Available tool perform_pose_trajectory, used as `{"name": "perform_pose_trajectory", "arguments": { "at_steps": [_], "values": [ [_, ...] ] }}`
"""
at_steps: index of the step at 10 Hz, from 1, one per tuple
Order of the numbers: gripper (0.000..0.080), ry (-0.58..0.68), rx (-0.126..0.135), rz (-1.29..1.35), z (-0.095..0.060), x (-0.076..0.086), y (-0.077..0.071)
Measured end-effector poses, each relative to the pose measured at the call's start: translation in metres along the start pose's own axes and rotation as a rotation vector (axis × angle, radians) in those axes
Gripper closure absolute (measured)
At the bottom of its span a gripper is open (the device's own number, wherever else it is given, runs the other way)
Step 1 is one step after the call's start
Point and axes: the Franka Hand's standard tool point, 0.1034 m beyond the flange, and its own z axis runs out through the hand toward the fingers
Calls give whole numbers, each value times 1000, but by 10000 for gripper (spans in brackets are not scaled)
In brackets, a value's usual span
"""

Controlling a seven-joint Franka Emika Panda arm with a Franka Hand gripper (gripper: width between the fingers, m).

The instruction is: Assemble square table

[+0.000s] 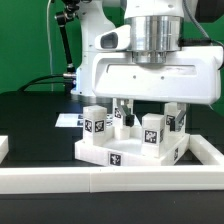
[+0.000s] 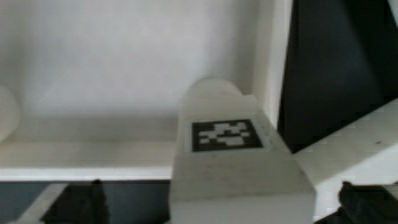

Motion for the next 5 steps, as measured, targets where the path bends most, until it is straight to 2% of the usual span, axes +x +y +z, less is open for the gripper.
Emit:
{"name": "perform_pose_trajectory", "arguments": {
  "at_steps": [2, 3, 4, 5],
  "values": [
    [413, 0, 0, 6, 0, 0, 0],
    [413, 0, 0, 6, 0, 0, 0],
    [511, 0, 0, 16, 0, 0, 1],
    [511, 0, 0, 33, 0, 0, 1]
  ]
}}
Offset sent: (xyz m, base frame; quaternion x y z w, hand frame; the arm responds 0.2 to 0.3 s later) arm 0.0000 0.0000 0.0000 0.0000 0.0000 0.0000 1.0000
